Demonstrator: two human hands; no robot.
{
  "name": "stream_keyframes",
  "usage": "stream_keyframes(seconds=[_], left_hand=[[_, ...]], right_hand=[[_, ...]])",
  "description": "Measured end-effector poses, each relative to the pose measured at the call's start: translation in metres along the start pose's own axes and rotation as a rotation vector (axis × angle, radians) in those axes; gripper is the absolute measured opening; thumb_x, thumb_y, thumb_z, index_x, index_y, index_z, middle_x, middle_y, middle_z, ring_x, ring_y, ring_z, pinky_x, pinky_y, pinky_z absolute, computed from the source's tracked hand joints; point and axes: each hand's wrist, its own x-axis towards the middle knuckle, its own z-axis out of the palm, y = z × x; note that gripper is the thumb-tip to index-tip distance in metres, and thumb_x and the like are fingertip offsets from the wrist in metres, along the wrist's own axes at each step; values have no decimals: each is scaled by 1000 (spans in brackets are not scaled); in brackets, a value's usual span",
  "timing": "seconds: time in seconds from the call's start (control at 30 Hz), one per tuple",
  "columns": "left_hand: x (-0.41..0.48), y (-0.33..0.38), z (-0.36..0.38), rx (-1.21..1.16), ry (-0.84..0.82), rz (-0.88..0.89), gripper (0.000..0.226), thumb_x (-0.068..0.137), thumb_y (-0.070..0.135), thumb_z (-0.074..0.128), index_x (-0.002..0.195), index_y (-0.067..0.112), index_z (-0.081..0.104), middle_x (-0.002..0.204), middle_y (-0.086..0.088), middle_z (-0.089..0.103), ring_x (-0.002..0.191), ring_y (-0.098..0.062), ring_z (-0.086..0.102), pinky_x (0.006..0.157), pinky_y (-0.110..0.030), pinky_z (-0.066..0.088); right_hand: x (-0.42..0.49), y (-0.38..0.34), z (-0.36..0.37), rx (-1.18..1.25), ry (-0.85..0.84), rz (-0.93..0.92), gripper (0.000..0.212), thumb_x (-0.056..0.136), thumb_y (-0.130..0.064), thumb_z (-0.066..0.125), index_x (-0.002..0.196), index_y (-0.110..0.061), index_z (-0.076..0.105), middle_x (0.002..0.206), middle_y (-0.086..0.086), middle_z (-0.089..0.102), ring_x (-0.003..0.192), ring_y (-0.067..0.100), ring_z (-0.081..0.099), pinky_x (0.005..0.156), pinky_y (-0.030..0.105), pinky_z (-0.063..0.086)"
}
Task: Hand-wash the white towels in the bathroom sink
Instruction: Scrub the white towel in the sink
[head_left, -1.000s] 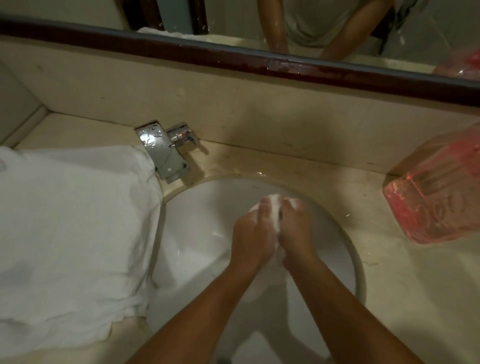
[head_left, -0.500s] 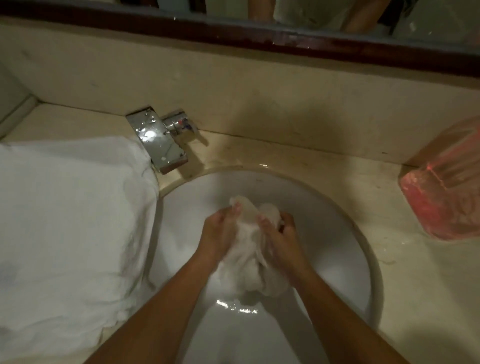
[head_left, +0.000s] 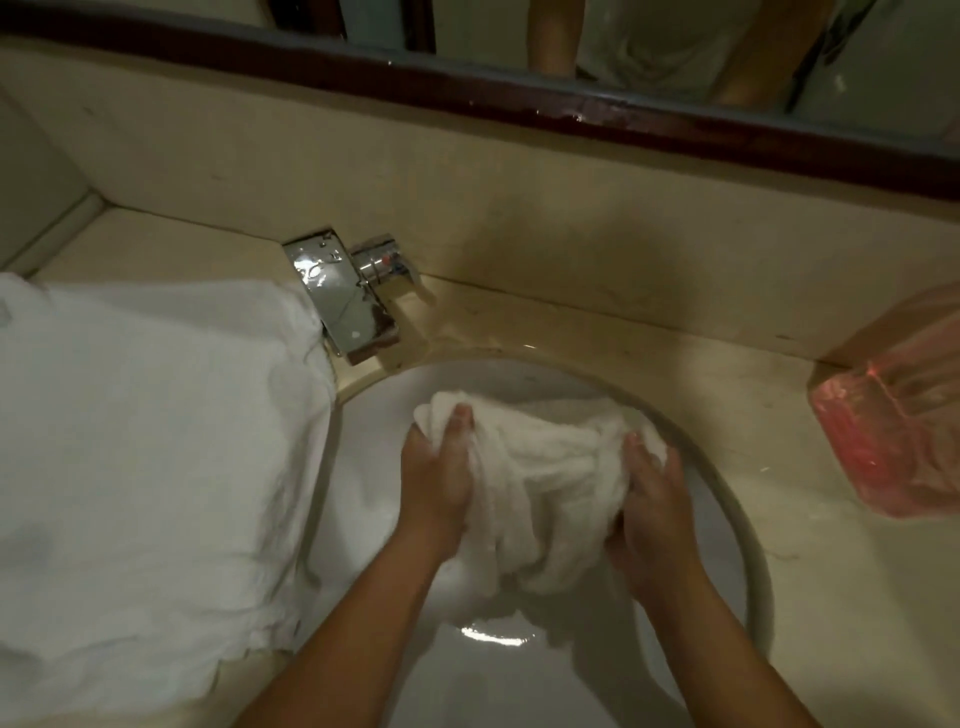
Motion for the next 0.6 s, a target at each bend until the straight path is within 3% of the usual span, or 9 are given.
stream_keyframes(seconds=[0.13,0.23,0.3,0.4,0.5,0.6], left_hand=[[-13,22,12,-90,-146,-172,31,104,40,61,104,13,75,95,-9,80,86,-25,78,71,-35,62],[-22,27,35,90,-139,-21,32,101,46,63,97,17,75,83,-2,79,76,-13,76,64,-27,60],[-15,27,37,217,-91,146,31,101,47,62,99,17,72,83,2,75,76,-9,73,65,-22,57],[-4,20,30,336,-89,166,34,103,45,60,104,13,71,91,-1,74,85,-16,72,74,-28,57],[-23,11,29,275,-192,106,27,104,41,60,109,18,73,95,1,76,88,-13,74,76,-27,60],[-16,10,33,336,-163,203,25,105,37,60,110,17,74,93,4,76,88,-10,73,73,-19,56]], right_hand=[[0,-18,20,-75,22,-145,17,108,-25,58,124,-26,62,123,10,73,113,27,72,99,46,58],[-6,-17,59,-265,-37,-188,18,112,-40,45,106,-32,60,105,-6,68,91,-9,68,79,14,52],[-20,-8,68,-362,-56,-193,28,110,-51,39,106,-33,60,101,-10,69,88,-5,68,78,20,53],[-40,1,58,-409,-84,-204,34,107,-58,39,114,-34,62,104,-8,72,95,11,72,86,38,60],[-21,-14,55,-430,-39,-190,30,109,-54,40,103,-34,61,103,-7,72,96,13,70,86,38,58],[-14,-20,62,-366,-37,-124,27,111,-49,43,115,-30,61,109,-4,71,98,10,68,83,32,54]])
